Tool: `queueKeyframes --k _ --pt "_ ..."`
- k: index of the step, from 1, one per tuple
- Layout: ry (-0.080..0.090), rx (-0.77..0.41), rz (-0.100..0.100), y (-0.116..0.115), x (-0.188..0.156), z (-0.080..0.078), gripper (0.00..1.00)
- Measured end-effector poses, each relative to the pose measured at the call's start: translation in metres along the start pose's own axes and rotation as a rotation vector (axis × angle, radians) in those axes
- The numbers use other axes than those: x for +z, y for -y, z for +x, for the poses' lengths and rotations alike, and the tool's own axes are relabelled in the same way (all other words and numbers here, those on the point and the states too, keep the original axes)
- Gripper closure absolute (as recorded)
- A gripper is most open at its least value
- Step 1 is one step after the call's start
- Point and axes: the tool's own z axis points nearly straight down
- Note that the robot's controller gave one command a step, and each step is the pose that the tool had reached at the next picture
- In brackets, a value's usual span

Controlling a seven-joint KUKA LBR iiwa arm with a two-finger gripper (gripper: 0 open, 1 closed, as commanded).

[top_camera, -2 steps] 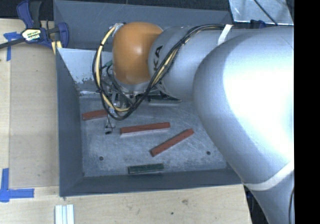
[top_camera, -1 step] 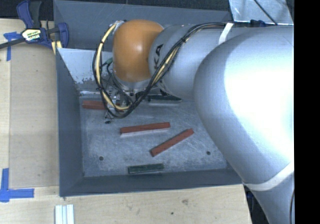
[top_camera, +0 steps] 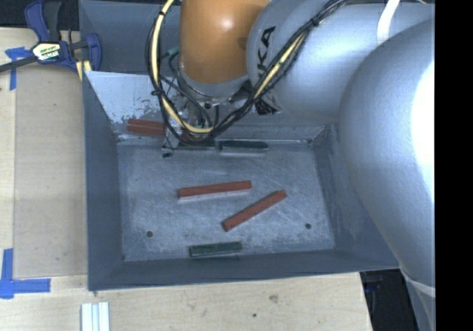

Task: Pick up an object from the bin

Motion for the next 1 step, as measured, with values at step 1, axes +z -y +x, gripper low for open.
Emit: queueKeyframes --k 1 --pt "-0.004 -0.016 0.002 -0.0028 -0.0384 0.0128 1.00"
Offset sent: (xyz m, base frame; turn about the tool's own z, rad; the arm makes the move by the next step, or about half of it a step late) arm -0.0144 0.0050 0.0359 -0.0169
